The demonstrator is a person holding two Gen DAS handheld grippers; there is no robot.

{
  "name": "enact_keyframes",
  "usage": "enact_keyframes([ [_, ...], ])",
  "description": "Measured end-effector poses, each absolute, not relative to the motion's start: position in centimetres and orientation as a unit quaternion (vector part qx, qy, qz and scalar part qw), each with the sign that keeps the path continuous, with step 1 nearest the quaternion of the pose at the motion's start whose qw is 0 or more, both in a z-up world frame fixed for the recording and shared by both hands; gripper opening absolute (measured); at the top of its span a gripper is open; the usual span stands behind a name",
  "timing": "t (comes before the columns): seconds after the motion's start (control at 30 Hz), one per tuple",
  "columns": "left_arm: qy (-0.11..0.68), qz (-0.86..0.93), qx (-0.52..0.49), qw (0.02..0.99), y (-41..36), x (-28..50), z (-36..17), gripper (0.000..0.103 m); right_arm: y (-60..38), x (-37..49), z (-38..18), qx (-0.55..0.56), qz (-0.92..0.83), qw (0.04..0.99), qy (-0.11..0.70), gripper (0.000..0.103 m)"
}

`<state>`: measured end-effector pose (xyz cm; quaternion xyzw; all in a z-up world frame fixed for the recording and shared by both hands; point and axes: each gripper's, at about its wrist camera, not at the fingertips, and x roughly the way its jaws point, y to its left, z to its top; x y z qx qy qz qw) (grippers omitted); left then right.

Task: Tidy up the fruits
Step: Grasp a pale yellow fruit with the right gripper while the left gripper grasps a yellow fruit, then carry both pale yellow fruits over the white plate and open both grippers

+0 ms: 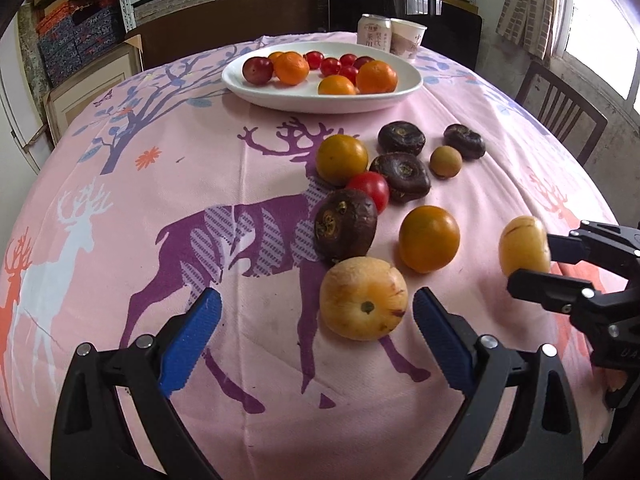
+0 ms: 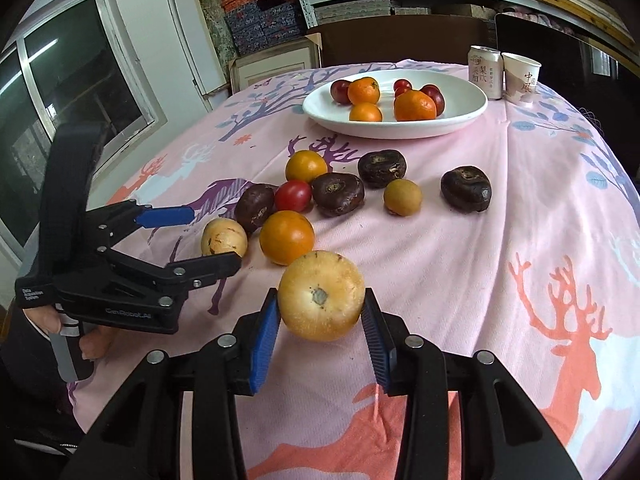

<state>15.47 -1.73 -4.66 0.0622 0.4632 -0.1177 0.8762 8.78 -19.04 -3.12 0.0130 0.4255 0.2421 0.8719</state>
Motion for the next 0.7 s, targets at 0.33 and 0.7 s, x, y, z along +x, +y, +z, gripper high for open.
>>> enact_keyframes([
  [0.33,0.475,-0.113,0.067,0.870,-1.6,16.2,-5.6,0.099,-19.1,8.6,-3.0,0.016,0.250,0.871,0.423,0.042],
  [0.7,0.459,-0.154,0.062,0.873,-3.0,15.5,-4.6,0.039,-18.8,8.6,-3.0,0.011,0.251,0.870,0.424,0.042],
])
